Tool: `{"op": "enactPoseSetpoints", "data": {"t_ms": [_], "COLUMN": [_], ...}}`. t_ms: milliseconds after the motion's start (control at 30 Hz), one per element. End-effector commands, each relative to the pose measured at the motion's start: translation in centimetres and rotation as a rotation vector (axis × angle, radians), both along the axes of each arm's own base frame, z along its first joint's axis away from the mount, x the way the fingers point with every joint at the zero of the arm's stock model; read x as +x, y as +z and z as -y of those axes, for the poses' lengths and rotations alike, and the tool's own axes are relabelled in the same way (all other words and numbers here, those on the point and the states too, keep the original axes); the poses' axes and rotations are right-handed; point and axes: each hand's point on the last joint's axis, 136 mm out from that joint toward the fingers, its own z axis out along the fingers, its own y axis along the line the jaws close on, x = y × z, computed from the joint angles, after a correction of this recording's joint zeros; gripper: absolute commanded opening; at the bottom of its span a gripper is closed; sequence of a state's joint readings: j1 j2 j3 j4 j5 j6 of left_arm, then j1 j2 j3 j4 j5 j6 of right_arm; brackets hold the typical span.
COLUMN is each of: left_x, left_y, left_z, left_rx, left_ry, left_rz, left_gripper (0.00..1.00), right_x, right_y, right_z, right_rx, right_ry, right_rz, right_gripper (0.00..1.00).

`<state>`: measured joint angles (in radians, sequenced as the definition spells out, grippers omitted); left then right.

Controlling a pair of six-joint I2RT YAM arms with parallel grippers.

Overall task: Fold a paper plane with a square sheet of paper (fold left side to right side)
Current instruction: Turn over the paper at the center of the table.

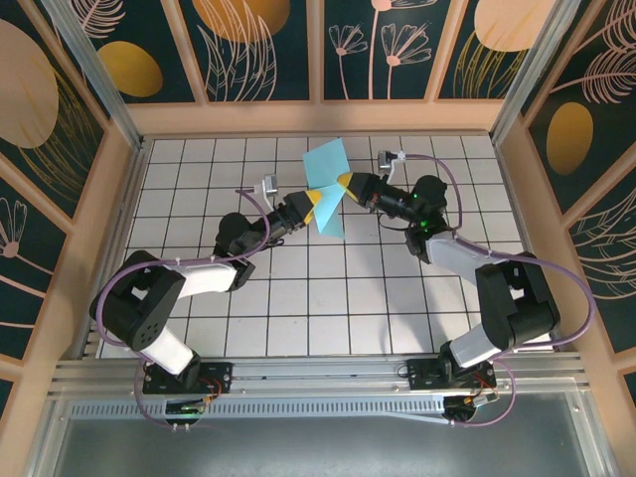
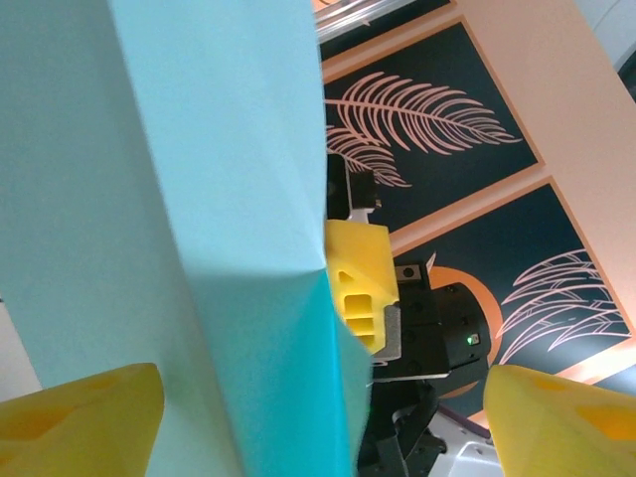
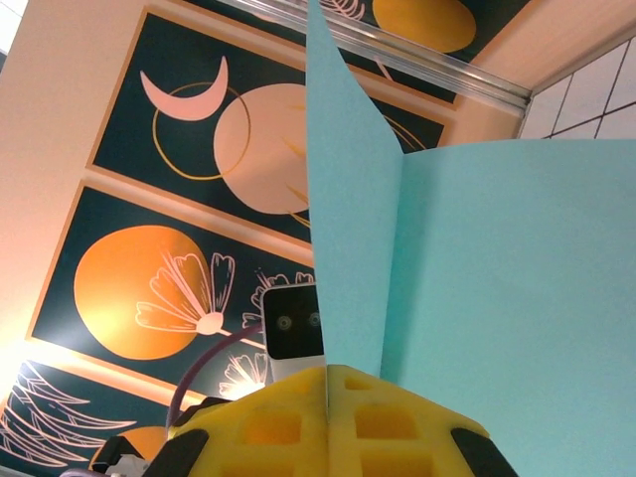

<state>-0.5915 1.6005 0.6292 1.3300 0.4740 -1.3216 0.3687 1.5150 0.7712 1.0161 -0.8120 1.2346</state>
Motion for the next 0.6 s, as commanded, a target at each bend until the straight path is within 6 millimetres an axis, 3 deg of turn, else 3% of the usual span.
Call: {"op": "enactPoseSetpoints", "data": {"t_ms": [0,333,567], "left_x": [-0.6,-0.1,0.0], "left_y": [2.1,1.1,0.3], "left_z": [0.4,0.5,0.3], "left_rx": [-0.028,-0.002,0.045], "left_ry": [-0.024,-0.013,0.009], "left_rz": [0.080,0.050,0.035], "left_gripper": [0.77,0.40,0.19], "right_x": [-0.1,-0.2,-0.2], "right_y": [0.4,0.0,-0.4], "right_z": [-0.2,-0.3,-0.1], "right_rx": [0.023,0.013,-0.038], "right_ry": [0.003,0.006,-0.021], "right_rz": [0.028,0.024,0.036], "right_gripper": [0.00,0.01,0.14]}}
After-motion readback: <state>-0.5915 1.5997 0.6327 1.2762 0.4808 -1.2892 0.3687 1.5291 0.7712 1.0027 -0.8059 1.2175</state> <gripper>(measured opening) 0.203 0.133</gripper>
